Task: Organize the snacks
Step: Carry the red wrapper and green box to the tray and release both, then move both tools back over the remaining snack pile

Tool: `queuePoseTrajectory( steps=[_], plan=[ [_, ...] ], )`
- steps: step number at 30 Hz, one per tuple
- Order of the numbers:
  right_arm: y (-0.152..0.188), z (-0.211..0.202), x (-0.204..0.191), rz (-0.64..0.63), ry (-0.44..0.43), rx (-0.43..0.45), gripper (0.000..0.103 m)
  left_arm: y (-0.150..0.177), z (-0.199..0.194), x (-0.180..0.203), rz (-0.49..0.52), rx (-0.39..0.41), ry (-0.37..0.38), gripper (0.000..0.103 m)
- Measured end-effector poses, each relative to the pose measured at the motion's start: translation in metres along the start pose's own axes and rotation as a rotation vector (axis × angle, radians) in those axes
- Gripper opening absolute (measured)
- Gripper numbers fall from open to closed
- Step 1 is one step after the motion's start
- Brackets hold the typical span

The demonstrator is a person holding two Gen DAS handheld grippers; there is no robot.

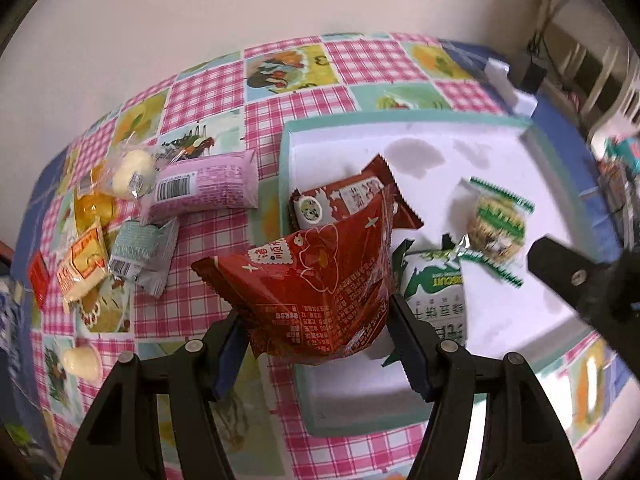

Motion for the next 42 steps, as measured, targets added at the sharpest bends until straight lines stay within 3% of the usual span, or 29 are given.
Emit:
queuePoseTrajectory(
  steps=[9, 18, 30, 38, 42],
  plan=[
    [-0.002, -0.002, 0.008, 0.037, 0.003, 0.007, 0.038, 0.003, 0.012, 0.009, 0.039, -0.016, -0.041, 0.068],
    [-0.004, 0.0, 0.014, 0.057, 0.011, 0.001, 0.038, 0.006, 0.012, 0.01, 0.034, -0.016, 0.027, 0.068],
    [-0.004, -0.003, 0.014, 0.067, 0.007, 0.014, 0.038, -0.002, 0.002, -0.003, -0.037, -0.022, 0.194, 0.088],
    [-0.003, -0.002, 0.01, 0.046, 0.001, 0.001, 0.038, -0.007, -0.003, -0.045, -0.23, -0.056, 0.276, 0.088],
    [0.001, 0.002, -0.003, -0.006, -0.01, -0.018, 0.038, -0.007, -0.008, -0.075, -0.345, -0.065, 0.269, 0.088]
  ],
)
Point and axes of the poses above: each gripper's, at about its wrist camera, not at the fingertips, and z roughly the way its jaws point, x to its right, y to its underside, the point moved 1 cm from there along z, roughly the way its jaws point, and after that the axes turned 1 degree about -x, right-handed, at the moved point
